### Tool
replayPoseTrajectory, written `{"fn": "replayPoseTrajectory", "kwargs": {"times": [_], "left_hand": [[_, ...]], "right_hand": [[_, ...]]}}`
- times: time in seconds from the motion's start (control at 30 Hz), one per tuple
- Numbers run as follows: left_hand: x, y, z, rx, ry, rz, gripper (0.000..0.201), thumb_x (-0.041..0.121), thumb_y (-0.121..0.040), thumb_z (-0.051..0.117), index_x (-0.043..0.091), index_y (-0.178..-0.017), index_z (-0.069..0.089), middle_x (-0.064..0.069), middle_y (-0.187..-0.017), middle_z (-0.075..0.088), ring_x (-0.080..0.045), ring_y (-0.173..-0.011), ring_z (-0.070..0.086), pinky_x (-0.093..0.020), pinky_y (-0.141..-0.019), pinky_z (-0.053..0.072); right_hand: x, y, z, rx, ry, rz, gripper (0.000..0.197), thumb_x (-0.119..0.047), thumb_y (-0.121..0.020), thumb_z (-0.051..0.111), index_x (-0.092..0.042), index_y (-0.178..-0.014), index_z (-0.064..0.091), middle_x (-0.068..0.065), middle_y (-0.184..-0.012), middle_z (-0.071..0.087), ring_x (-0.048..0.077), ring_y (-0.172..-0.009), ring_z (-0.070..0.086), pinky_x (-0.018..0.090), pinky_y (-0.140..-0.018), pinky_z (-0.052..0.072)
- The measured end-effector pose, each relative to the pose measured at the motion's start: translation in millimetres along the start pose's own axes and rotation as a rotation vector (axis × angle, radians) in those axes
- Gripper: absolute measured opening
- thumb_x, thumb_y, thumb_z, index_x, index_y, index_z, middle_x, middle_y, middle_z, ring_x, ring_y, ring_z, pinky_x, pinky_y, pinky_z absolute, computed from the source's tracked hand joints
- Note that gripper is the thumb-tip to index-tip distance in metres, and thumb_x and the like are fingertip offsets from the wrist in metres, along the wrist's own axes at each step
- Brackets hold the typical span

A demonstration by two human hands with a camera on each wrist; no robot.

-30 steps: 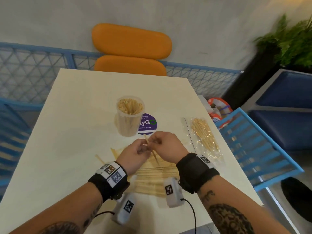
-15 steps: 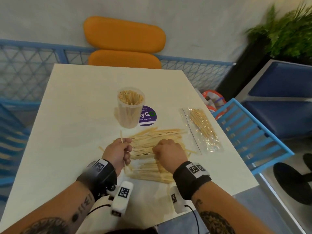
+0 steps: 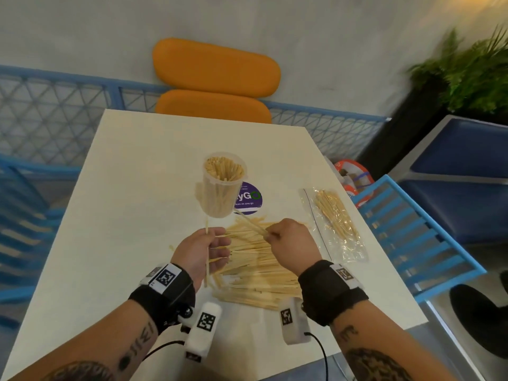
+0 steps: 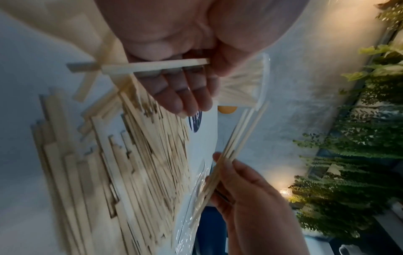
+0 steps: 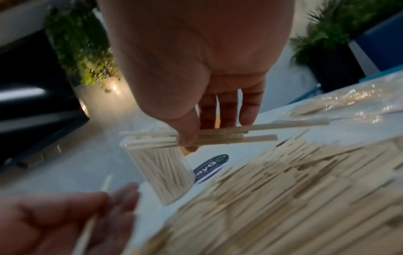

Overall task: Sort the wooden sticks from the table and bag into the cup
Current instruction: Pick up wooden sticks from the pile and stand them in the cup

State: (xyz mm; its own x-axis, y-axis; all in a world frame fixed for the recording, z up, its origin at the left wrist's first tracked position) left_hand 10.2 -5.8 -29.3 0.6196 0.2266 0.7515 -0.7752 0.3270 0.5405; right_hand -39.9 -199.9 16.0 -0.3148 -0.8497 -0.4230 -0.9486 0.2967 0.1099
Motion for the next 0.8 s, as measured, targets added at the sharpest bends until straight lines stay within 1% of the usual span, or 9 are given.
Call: {"fn": "replayPoseTrajectory", "kwargs": {"times": [0.1,0.2,0.27,0.33,0.4,0.47,0.53,0.63,0.8], "left_hand": [[-3.4,0.3,21.4,-0.069,-0.022,0.017,0.025,0.020,-0.106,0.046,0.010,-0.112,0.068,-0.007,-0.108,0.074,-0.023,-0.090,0.071,-0.038,-0.075,0.056],[-2.9,5.2,47.3,-0.168,-0.022,0.030,0.029,0.026,-0.107,0.042,0.015,-0.120,0.066,-0.003,-0.116,0.074,-0.020,-0.102,0.071,-0.038,-0.083,0.056],[-1.6,8.5,60.6,-0.181,0.025,0.013,0.030,0.022,-0.109,0.038,0.015,-0.120,0.065,-0.007,-0.113,0.073,-0.021,-0.095,0.070,-0.037,-0.079,0.057],[-1.5,7.1,67.1,-0.175,0.067,-0.007,0.031,0.020,-0.109,0.036,0.013,-0.121,0.063,-0.012,-0.109,0.072,-0.024,-0.087,0.067,-0.037,-0.074,0.056],[-1.6,5.6,68.0,-0.212,0.076,-0.040,0.031,0.021,-0.109,0.035,0.009,-0.120,0.061,-0.015,-0.095,0.073,-0.026,-0.078,0.065,-0.041,-0.074,0.053],[-1.6,4.4,66.8,-0.238,0.006,-0.072,0.029,0.022,-0.109,0.036,0.006,-0.118,0.058,-0.011,-0.074,0.070,-0.023,-0.064,0.061,-0.039,-0.070,0.052],[-0.7,4.8,63.9,-0.193,-0.091,-0.086,0.027,0.023,-0.109,0.035,0.007,-0.110,0.057,-0.007,-0.067,0.064,-0.019,-0.059,0.058,-0.036,-0.066,0.052],[0.1,0.4,54.2,-0.069,-0.113,-0.047,0.026,0.020,-0.109,0.034,0.008,-0.099,0.055,-0.011,-0.081,0.062,-0.020,-0.057,0.052,-0.034,-0.059,0.046],[-2.9,-6.5,40.4,0.000,-0.079,-0.004,0.024,0.013,-0.109,0.032,0.007,-0.096,0.052,-0.006,-0.068,0.045,-0.019,-0.055,0.039,-0.034,-0.055,0.038]], "right_hand": [[-8.5,3.4,-3.9,0.017,-0.205,0.033,0.028,-0.028,-0.096,0.062,-0.006,-0.080,0.070,0.012,-0.073,0.063,0.022,-0.064,0.054,0.036,-0.063,0.047],[-24.3,9.6,1.9,-0.030,-0.322,0.033,0.024,-0.026,-0.095,0.063,-0.008,-0.084,0.075,0.004,-0.070,0.067,0.011,-0.061,0.056,0.031,-0.064,0.049],[-30.4,10.1,6.8,-0.004,-0.389,0.026,0.028,-0.031,-0.092,0.065,-0.007,-0.081,0.074,0.006,-0.077,0.073,0.016,-0.066,0.065,0.039,-0.070,0.056],[-29.7,7.2,8.0,0.042,-0.414,0.044,0.025,-0.032,-0.087,0.070,-0.010,-0.077,0.073,0.006,-0.071,0.071,0.019,-0.063,0.064,0.043,-0.069,0.056],[-27.3,7.7,4.9,0.033,-0.461,0.090,0.013,-0.024,-0.079,0.079,-0.017,-0.089,0.075,-0.002,-0.075,0.073,0.013,-0.064,0.068,0.041,-0.069,0.060],[-23.7,10.5,2.9,0.015,-0.474,0.090,0.020,-0.018,-0.075,0.082,-0.017,-0.093,0.073,-0.001,-0.079,0.074,0.014,-0.066,0.071,0.040,-0.068,0.061],[-21.0,14.2,-0.3,0.036,-0.392,0.016,0.013,-0.024,-0.078,0.080,-0.018,-0.088,0.074,-0.003,-0.080,0.074,0.010,-0.070,0.070,0.034,-0.073,0.059],[-8.6,16.5,-1.9,0.081,-0.258,-0.032,0.015,-0.036,-0.088,0.072,-0.022,-0.090,0.075,-0.008,-0.087,0.071,0.005,-0.081,0.063,0.023,-0.076,0.051],[7.6,17.5,19.4,-0.162,0.298,-0.157,0.027,-0.037,-0.090,0.066,-0.032,-0.116,0.070,-0.002,-0.113,0.063,0.020,-0.110,0.048,0.038,-0.088,0.044]]}}
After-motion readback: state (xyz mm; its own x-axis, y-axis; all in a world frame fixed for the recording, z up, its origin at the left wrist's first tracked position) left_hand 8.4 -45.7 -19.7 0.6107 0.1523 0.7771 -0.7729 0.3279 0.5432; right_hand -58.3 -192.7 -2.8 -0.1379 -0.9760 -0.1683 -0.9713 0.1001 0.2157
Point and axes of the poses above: each hand's wrist, its own y-axis away from the middle knuckle, its own z-axis out of the palm, x = y × z, the point moved 2 cm from there along -y, towards the middle knuckle
